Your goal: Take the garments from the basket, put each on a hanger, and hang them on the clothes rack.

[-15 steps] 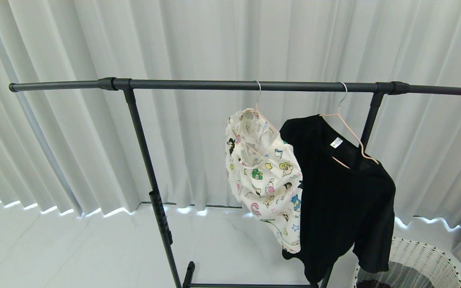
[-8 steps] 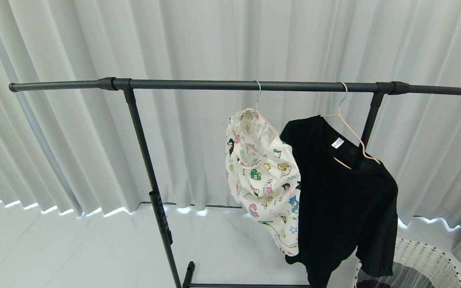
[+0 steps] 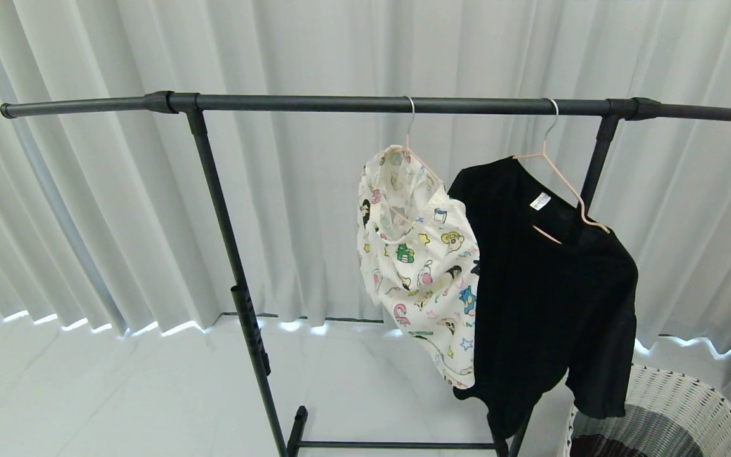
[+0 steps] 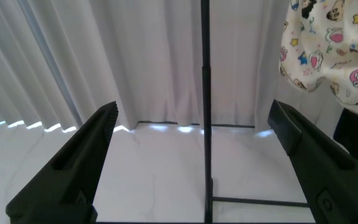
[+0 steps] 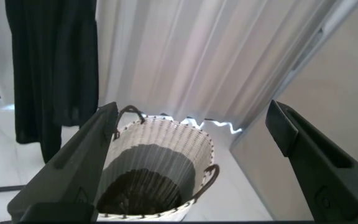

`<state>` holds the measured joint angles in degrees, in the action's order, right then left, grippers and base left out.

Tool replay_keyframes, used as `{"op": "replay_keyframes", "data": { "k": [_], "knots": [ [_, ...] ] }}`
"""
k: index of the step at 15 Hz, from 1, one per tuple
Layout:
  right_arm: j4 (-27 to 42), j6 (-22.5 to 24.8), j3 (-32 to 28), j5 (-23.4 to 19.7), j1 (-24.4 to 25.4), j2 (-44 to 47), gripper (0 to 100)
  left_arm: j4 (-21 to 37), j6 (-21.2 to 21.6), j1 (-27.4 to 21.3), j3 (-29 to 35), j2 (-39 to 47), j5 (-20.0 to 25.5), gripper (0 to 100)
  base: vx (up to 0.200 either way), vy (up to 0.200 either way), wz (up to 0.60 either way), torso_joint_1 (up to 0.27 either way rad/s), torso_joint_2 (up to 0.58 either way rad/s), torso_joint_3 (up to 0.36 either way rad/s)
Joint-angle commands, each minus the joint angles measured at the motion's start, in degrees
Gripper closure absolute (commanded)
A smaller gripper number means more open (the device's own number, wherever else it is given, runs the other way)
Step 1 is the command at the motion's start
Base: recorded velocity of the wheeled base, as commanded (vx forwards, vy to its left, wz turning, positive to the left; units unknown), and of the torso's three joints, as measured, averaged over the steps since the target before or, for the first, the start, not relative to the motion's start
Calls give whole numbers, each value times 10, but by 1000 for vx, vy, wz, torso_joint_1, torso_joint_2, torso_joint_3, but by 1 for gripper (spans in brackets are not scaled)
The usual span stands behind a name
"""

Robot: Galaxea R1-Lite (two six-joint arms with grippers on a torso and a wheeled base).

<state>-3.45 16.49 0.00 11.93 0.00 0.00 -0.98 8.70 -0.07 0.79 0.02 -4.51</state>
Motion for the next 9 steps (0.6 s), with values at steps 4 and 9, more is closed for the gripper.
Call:
{"op": "replay_keyframes", "data": {
  "k": [4,9],
  "knots": [
    [-15,1,0,-1,0,1,0,0,19,0,0,0,-1,0,-50,0,0,-200,483,283],
    [-15,0,0,-1,0,1,0,0,23,0,0,0,2,0,-200,0,0,-65,159,99]
  ]
}}
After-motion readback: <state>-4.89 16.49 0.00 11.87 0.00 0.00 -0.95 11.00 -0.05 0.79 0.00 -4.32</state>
